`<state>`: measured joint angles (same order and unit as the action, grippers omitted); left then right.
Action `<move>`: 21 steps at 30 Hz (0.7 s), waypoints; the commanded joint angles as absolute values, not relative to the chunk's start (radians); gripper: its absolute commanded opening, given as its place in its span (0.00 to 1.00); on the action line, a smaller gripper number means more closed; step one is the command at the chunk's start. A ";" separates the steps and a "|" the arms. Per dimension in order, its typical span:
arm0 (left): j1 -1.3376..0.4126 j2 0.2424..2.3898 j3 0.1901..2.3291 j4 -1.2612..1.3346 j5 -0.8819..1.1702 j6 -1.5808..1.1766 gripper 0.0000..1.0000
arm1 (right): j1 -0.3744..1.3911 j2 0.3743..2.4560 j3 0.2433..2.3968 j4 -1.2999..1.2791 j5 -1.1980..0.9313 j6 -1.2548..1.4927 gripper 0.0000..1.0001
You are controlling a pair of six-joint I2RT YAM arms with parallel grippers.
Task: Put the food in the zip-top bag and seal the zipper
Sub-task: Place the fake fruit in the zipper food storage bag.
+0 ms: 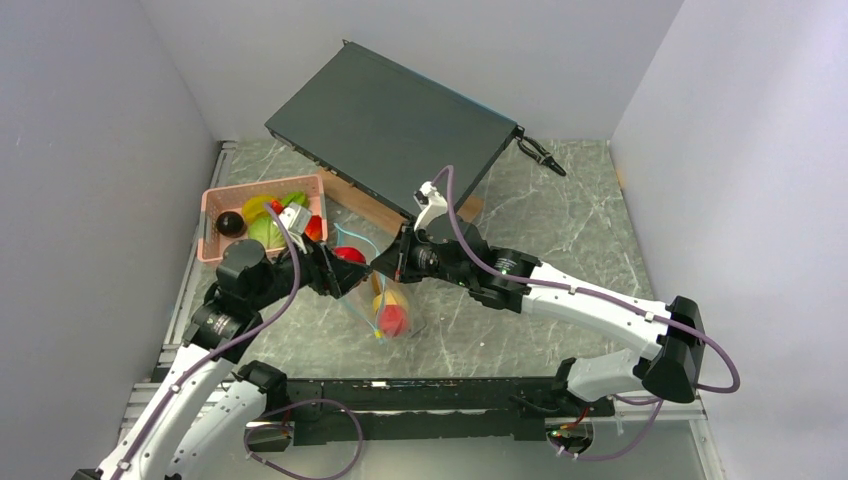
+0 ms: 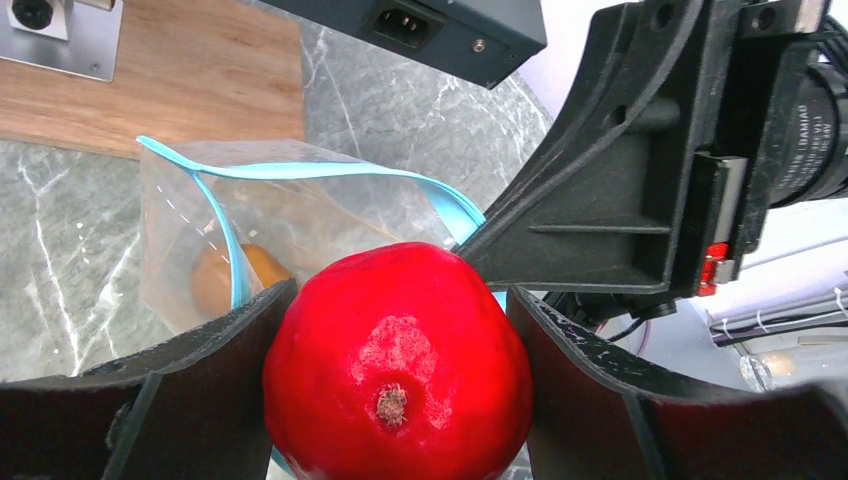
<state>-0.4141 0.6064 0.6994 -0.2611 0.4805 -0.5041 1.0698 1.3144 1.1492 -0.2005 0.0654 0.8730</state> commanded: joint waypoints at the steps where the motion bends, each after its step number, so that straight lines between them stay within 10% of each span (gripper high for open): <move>1: -0.420 0.611 0.711 -0.263 0.455 -0.477 0.67 | 1.064 1.287 1.145 -0.110 0.034 0.897 0.00; 9: -0.420 0.599 0.734 -0.302 0.448 -0.465 0.99 | 1.064 1.289 1.145 -0.107 0.029 0.901 0.00; 21: -0.420 0.566 0.825 -0.356 0.466 -0.435 1.00 | 1.065 1.298 1.136 -0.103 0.021 0.909 0.00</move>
